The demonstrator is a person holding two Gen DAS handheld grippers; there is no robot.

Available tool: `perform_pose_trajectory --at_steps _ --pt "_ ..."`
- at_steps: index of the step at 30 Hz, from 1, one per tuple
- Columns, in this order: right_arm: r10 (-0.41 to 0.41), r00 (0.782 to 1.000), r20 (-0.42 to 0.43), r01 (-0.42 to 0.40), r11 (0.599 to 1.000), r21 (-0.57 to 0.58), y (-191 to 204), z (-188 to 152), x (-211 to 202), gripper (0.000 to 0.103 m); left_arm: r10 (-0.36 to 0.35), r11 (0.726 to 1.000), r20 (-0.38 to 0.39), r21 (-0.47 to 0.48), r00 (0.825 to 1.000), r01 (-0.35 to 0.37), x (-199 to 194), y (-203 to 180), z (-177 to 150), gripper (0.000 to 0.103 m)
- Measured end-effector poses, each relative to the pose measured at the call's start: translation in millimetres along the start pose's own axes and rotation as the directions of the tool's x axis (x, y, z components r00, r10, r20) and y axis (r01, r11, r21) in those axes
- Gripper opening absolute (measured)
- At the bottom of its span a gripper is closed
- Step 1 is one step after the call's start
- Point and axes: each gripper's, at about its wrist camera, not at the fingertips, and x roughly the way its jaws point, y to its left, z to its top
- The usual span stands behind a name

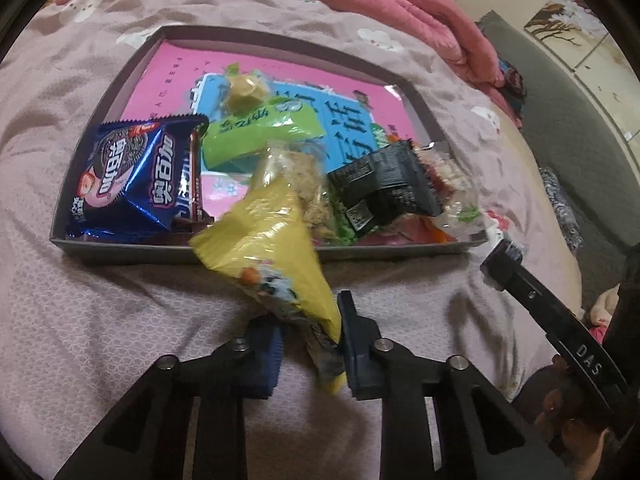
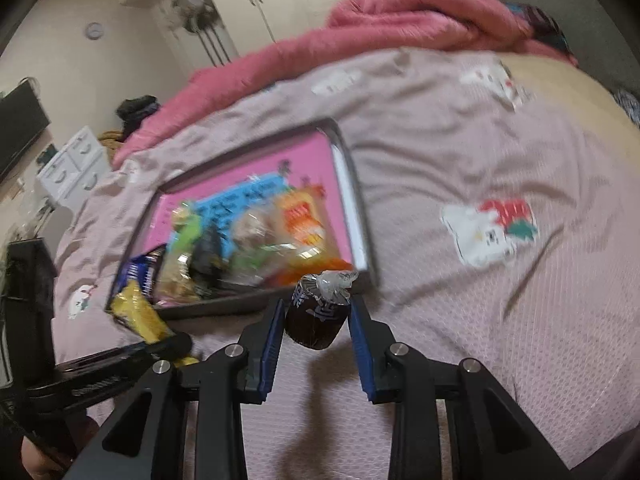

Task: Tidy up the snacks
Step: 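Grasp the yellow stick snack with the left tool while the right tool grasps the dark chocolate, then carry the yellow snack and dark chocolate over the tray and lower them in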

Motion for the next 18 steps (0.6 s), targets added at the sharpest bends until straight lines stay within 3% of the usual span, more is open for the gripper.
perform_pose_trajectory --at_steps 3,10,18 --pt "0.030 0.999 0.036 -0.029 0.999 -0.027 8.0 2.1 -7.1 0.033 -0.015 1.000 0.023 0.016 1.000 0.015 -11.7 -1.9 1.0 0.016" --pt "0.052 0.997 0.057 -0.050 0.998 -0.040 13.3 5.6 -10.1 0.033 -0.034 0.998 0.090 0.051 0.995 0.030 -38.7 -5.3 5.5 0.014" --pt "0.033 0.995 0.095 -0.028 0.998 -0.054 11.3 13.2 -15.2 0.033 -0.027 0.996 0.230 0.084 0.973 0.007 -77.8 -3.7 21.1 0.014"
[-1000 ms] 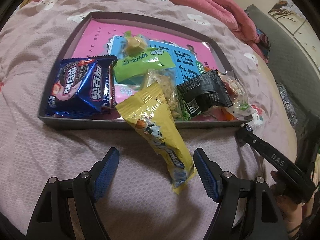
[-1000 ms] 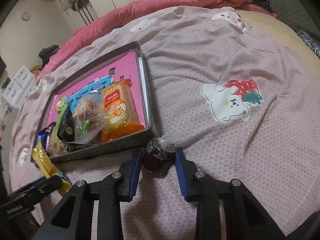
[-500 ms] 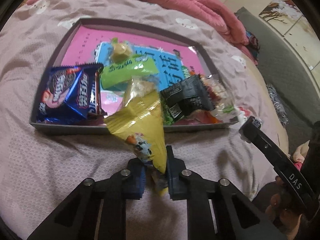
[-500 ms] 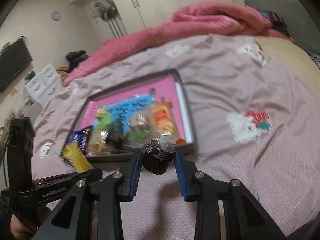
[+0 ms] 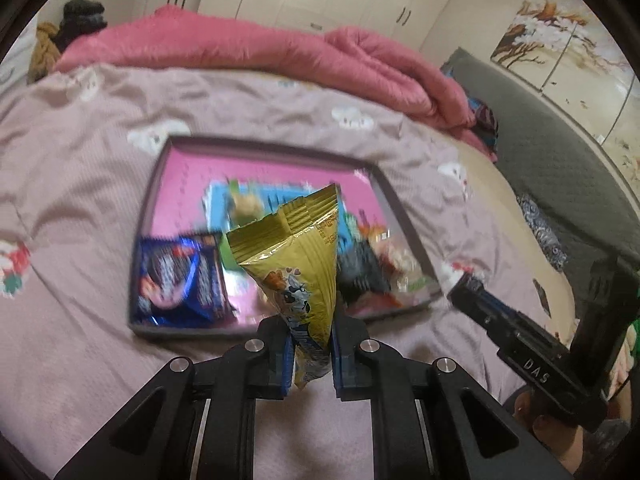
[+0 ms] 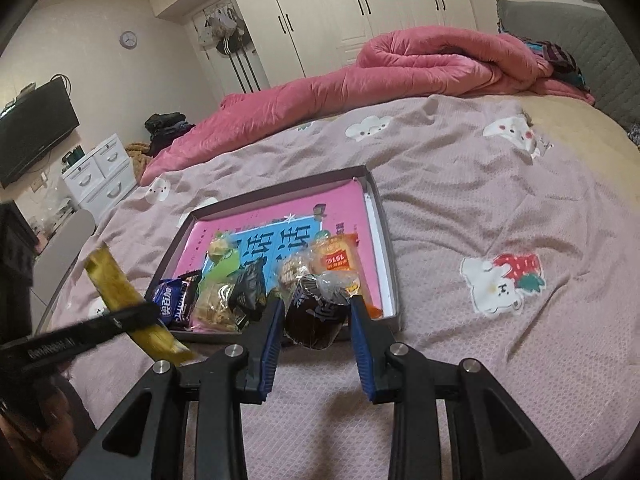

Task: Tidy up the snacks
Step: 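Carry the yellow snack and dark chocolate over the tray and lower them in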

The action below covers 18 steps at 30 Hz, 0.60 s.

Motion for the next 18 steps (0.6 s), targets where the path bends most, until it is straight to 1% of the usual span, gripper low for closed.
perform_pose_trajectory --at_steps 5,10,14,18 --pt "-0.016 1.000 0.024 0.016 1.000 -0.011 -2.5 8.0 0.6 0.033 0.024 1.000 0.054 -0.014 0.998 -0.023 -9.2 10.8 16.8 0.014" --pt "-0.015 0.999 0.030 0.015 1.000 -0.005 -6.0 13.1 3.3 0.033 0.045 0.998 0.082 -0.049 0.996 -0.041 -9.3 26.7 28.9 0.014" --pt "-0.015 0.999 0.030 0.015 1.000 -0.008 -7.0 17.2 7.5 0.033 0.061 0.996 0.074 -0.063 0.995 -0.057 -0.7 35.3 35.4 0.014" --pt "-0.021 0.999 0.031 0.021 1.000 -0.011 -8.1 20.4 11.7 0.033 0.075 0.995 0.041 -0.066 0.996 -0.072 14.3 39.4 34.1 0.014"
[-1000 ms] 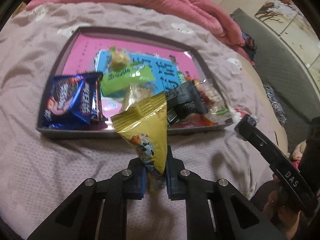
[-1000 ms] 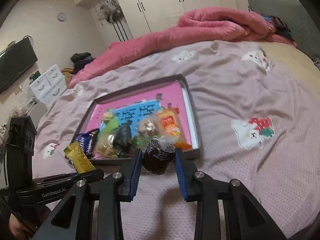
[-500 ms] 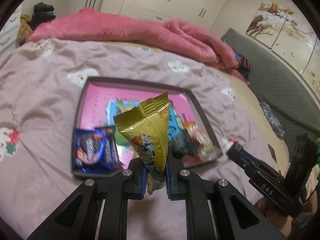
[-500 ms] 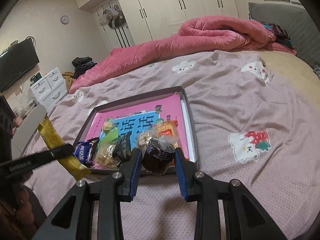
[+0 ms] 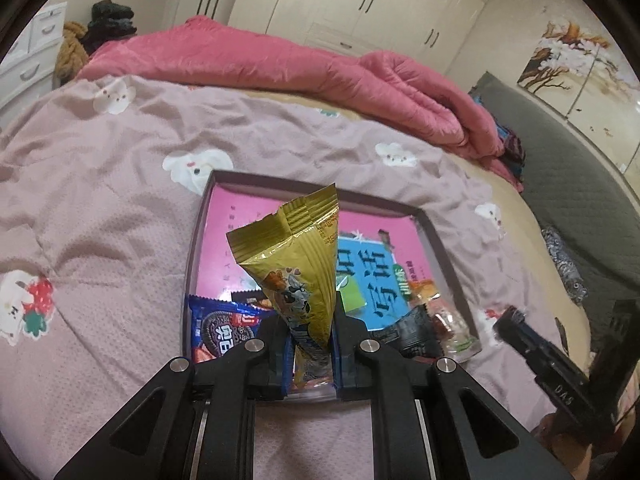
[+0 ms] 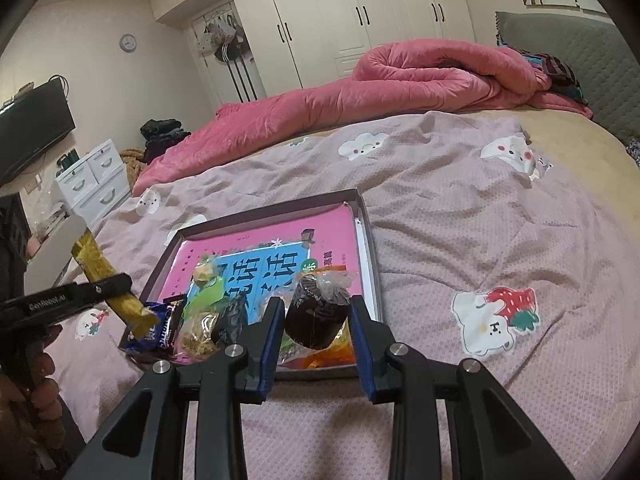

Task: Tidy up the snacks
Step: 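Carry the yellow snack and dark chocolate over the tray and lower them in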

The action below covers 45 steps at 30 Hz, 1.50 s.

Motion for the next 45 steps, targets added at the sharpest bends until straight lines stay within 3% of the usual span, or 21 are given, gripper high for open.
perform_pose_trajectory --at_steps 16,45 --pt "-0.031 0.999 -0.011 0.031 0.999 -0.008 -10.5 12.6 26.1 0.033 0.041 0.998 -0.061 0.041 0.997 -0.038 27.3 -6.1 -7.1 0.014" --pt "-0.100 0.991 -0.091 0.096 0.994 -0.049 -10.8 6.5 55.1 0.033 0.073 0.996 -0.073 0.066 0.995 -0.068 30.9 -2.6 -5.3 0.015"
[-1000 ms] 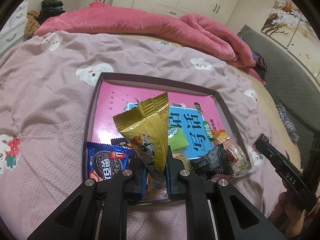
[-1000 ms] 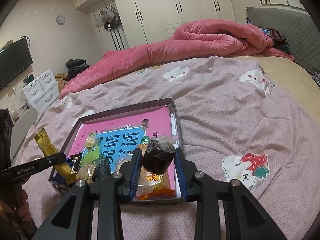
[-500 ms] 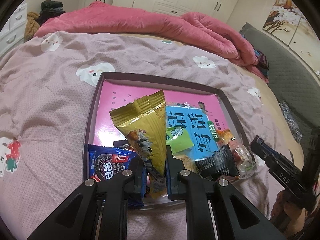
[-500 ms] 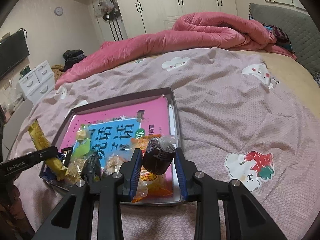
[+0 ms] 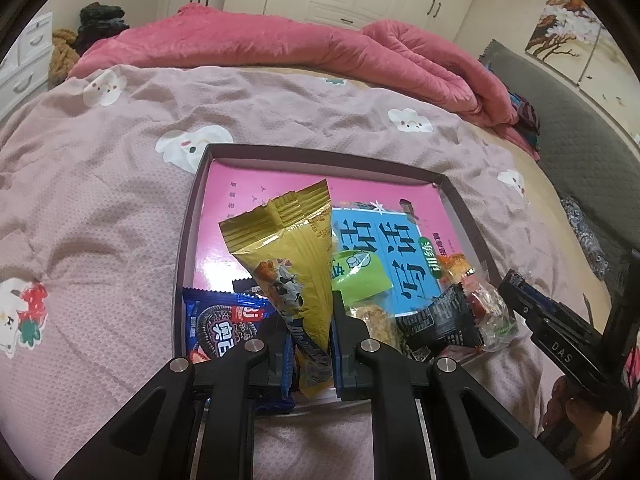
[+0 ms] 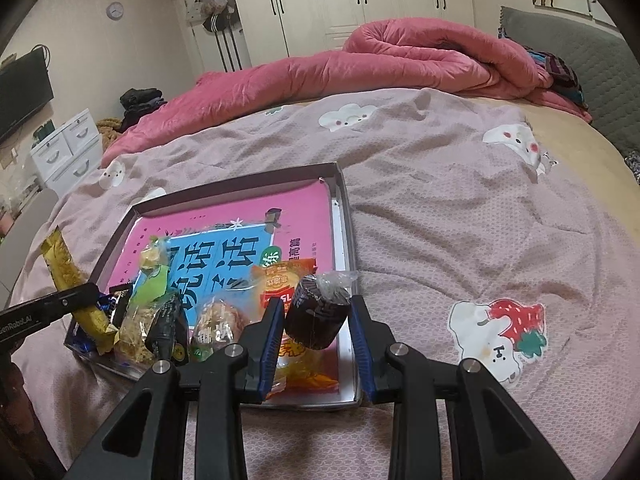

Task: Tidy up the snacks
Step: 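Carry the yellow snack and dark chocolate over the tray and lower them in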

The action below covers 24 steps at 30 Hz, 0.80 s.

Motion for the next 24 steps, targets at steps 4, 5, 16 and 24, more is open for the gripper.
perform_pose_trajectory --at_steps 4,5,16,24 --pt "-0.020 1.000 -0.006 0.020 1.000 0.010 -3.1 -0.1 1.8 0.033 0.004 1.000 -0.005 0.008 1.000 -0.004 -2.6 0.3 -1.5 0.015" --pt "-0.017 1.000 -0.011 0.018 1.000 0.012 -3.4 -0.7 3.0 0.033 0.004 1.000 -0.007 0.011 1.000 -0.004 -2.5 -0.2 -1.7 0.015" --pt "-0.025 0.999 -0.029 0.026 1.000 0.013 -2.2 -5.0 6.2 0.034 0.011 1.000 -0.010 0.023 1.000 -0.011 -1.2 -2.8 -3.4 0.015" --pt "0.003 1.000 -0.008 -0.002 1.000 0.028 -3.3 -5.1 2.5 0.034 0.004 1.000 -0.012 0.015 1.000 -0.004 -0.6 -1.7 -3.5 0.015"
